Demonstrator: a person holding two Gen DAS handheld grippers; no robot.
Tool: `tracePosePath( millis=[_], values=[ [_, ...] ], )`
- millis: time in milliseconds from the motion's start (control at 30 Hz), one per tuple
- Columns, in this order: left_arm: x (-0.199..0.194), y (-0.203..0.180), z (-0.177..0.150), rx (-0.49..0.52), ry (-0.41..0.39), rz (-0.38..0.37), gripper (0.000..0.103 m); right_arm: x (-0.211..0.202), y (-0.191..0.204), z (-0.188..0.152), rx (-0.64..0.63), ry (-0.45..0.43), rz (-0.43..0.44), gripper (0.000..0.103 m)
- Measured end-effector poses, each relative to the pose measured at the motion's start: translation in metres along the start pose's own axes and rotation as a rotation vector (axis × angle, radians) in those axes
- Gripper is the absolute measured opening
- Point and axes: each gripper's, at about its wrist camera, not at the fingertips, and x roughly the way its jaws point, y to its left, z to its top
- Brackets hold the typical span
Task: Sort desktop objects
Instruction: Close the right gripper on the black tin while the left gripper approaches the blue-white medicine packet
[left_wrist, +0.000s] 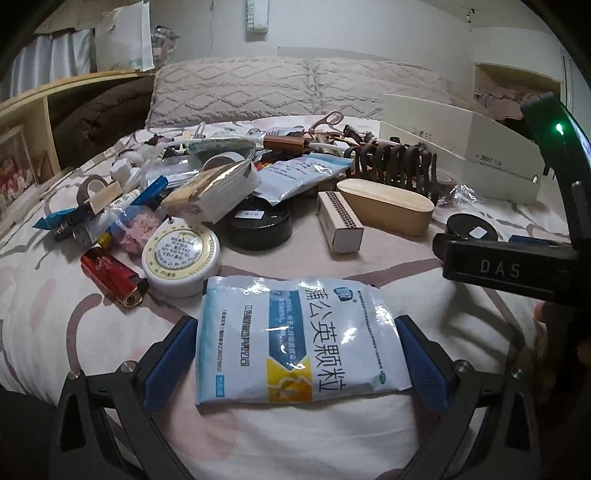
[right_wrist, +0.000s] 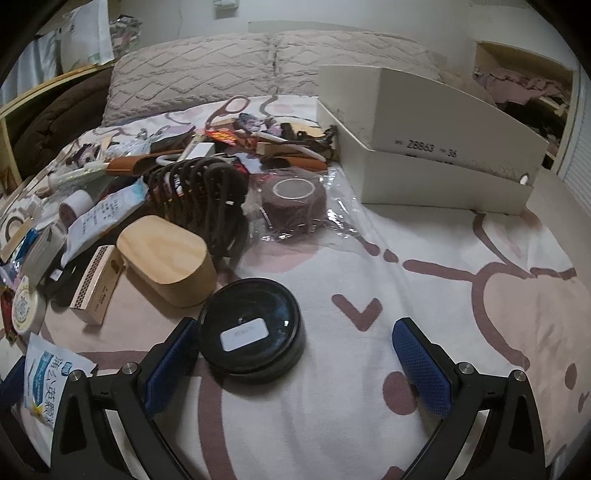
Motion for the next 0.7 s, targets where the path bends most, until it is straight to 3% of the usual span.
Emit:
tracePosePath(
  millis=[133,233,333,600,700],
  values=[
    [0.000,0.002,0.001,-0.010,-0.002,-0.007,0.103,-0.006,-0.001,0.001,-0.012,-0.020,0.028,0.083],
    [0.001,0.004,0.002,-0.015,-0.002,-0.011,0.103,-0.008,0.001,0.001,-0.024,-0.030,0.072,0.079],
    [0.000,0.004,0.002,-0.004,-0.005,-0.006,0.103,-0.011,0.006,0.000,-0.050,-0.033,0.090,0.066],
    [-0.004,0.005,0.003,0.025,-0.041,0.049,0.103,-0.009,0.011,-0.001,-0.069,-0.030,0.086,0.066],
    [-0.008,-0.002,0.002,0.086,-0.078,0.088,0.103,-0.010,0.008,-0.001,-0.053,-0.029,0.096,0.066]
  ],
)
